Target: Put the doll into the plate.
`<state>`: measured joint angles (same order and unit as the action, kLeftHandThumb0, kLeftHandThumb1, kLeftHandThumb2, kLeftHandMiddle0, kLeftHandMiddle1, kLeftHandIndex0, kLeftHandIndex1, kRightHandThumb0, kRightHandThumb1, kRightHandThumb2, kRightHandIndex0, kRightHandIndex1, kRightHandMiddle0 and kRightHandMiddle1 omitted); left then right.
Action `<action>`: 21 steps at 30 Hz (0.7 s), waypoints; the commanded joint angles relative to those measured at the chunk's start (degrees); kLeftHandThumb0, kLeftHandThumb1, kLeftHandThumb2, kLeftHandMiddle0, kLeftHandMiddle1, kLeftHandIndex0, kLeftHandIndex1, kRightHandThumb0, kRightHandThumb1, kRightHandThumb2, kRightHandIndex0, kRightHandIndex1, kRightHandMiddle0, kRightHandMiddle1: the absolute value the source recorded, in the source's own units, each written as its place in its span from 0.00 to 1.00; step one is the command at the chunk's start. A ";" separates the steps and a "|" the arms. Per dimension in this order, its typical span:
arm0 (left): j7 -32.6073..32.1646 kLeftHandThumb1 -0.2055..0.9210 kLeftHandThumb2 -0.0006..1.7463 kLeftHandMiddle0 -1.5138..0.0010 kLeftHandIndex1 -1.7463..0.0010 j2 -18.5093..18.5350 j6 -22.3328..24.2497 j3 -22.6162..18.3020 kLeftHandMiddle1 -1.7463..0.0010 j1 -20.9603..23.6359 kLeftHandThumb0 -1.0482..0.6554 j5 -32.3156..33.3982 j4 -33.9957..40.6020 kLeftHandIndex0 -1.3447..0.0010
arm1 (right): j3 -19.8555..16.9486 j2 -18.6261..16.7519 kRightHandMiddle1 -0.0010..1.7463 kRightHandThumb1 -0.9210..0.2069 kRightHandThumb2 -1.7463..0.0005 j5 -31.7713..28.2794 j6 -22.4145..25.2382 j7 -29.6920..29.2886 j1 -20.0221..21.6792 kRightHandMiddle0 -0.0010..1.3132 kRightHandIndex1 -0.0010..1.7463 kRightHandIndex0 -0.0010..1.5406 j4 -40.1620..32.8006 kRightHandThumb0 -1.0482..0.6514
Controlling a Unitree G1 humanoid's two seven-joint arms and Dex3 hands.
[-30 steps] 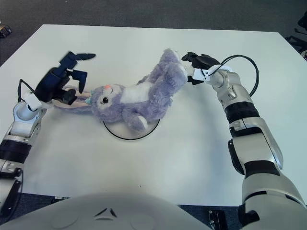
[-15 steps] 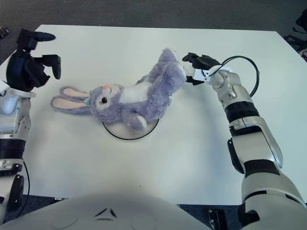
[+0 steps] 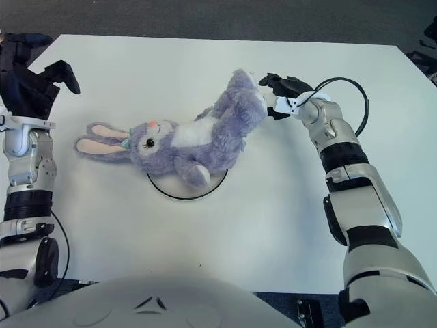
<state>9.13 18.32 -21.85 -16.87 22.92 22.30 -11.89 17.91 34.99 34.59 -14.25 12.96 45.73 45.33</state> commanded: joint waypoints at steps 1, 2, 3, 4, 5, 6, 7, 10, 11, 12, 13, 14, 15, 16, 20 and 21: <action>-3.18 1.00 0.61 0.21 0.00 -1.46 5.96 -0.83 0.00 -0.71 0.15 0.44 1.09 0.62 | 0.20 -0.23 0.36 0.00 0.64 -0.35 -0.24 -0.41 0.04 0.00 0.26 0.00 0.15 0.13; -4.66 1.00 0.61 0.21 0.00 -2.19 8.63 -0.59 0.00 -2.04 0.16 -0.06 1.81 0.61 | 0.19 -0.41 0.36 0.00 0.64 -0.40 -0.25 -0.57 -0.08 0.00 0.26 0.00 0.12 0.13; -5.71 1.00 0.58 0.20 0.00 -2.76 10.56 -0.41 0.00 -3.08 0.19 -0.44 2.44 0.60 | 0.16 -0.52 0.36 0.00 0.65 -0.44 -0.28 -0.71 -0.26 0.00 0.26 0.00 0.05 0.13; -6.73 1.00 0.56 0.19 0.00 -3.12 12.59 -0.28 0.00 -3.64 0.21 -0.73 3.12 0.59 | 0.12 -0.70 0.35 0.00 0.65 -0.50 -0.25 -0.89 -0.42 0.00 0.27 0.00 -0.06 0.13; -7.41 1.00 0.55 0.19 0.00 -3.35 14.08 -0.24 0.00 -3.94 0.22 -0.93 3.73 0.59 | 0.10 -0.82 0.35 0.00 0.65 -0.54 -0.22 -1.00 -0.53 0.00 0.27 0.00 -0.14 0.13; -8.28 1.00 0.53 0.19 0.00 -3.42 16.05 0.04 0.00 -4.13 0.24 -1.39 4.90 0.59 | -0.17 -1.19 0.35 0.00 0.66 -0.76 0.12 -1.42 -0.76 0.00 0.27 0.00 -0.75 0.13; -8.96 0.91 0.53 0.19 0.00 -3.56 17.73 0.38 0.00 -4.37 0.29 -1.96 5.91 0.64 | -0.52 -1.66 0.35 0.00 0.66 -1.02 0.55 -2.02 -1.01 0.00 0.28 0.00 -1.45 0.13; -9.98 0.80 0.53 0.19 0.00 -3.87 20.73 0.91 0.00 -4.90 0.35 -3.12 7.79 0.69 | -1.35 -2.48 0.35 0.00 0.66 -1.66 1.26 -3.47 -1.58 0.00 0.30 0.00 -2.54 0.14; -10.18 0.79 0.53 0.19 0.00 -3.98 21.49 1.02 0.00 -5.04 0.36 -3.51 8.21 0.70 | -1.67 -2.70 0.36 0.00 0.66 -1.92 1.39 -4.04 -1.78 0.00 0.30 0.00 -2.70 0.14; -10.38 0.77 0.53 0.19 0.00 -4.23 22.01 1.21 0.00 -5.15 0.37 -4.05 8.32 0.71 | -2.08 -3.09 0.36 0.00 0.67 -2.26 1.70 -4.73 -2.07 0.00 0.31 0.00 -3.14 0.14; -10.59 0.76 0.53 0.19 0.00 -4.74 22.16 1.57 0.00 -5.29 0.37 -4.78 7.82 0.71 | -2.87 -3.82 0.36 0.00 0.67 -2.96 1.94 -6.08 -2.67 0.00 0.32 0.00 -3.80 0.14; -10.71 0.76 0.53 0.20 0.00 -5.12 22.23 1.76 0.00 -5.37 0.38 -5.26 7.47 0.71 | -3.35 -4.29 0.37 0.00 0.67 -3.44 2.12 -6.96 -3.09 0.00 0.33 0.00 -4.30 0.14; -10.73 0.75 0.53 0.20 0.00 -5.70 22.04 1.92 0.00 -5.38 0.38 -5.59 6.25 0.71 | -4.19 -5.18 0.39 0.00 0.67 -4.23 2.21 -8.57 -3.94 0.00 0.35 0.00 -5.11 0.14; -10.71 0.74 0.53 0.21 0.00 -6.09 21.93 1.96 0.00 -5.37 0.38 -5.79 5.45 0.71 | -4.72 -5.75 0.41 0.00 0.68 -4.73 2.26 -9.64 -4.52 0.00 0.37 0.01 -5.67 0.14; -10.38 0.70 0.57 0.20 0.00 -7.43 21.70 1.50 0.00 -5.18 0.38 -5.78 2.14 0.69 | -6.99 -8.32 0.50 0.01 0.69 -7.16 2.36 -13.27 -6.15 0.00 0.43 0.05 -6.97 0.16; -10.43 0.67 0.58 0.20 0.00 -7.61 21.79 1.45 0.00 -5.22 0.37 -5.81 1.95 0.68 | -7.41 -8.79 0.54 0.03 0.68 -7.67 2.42 -13.74 -6.34 0.00 0.45 0.06 -7.09 0.18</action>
<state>-0.96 11.48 -0.39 -15.11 17.84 17.21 -8.23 12.35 27.61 28.96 -12.36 1.30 40.82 39.33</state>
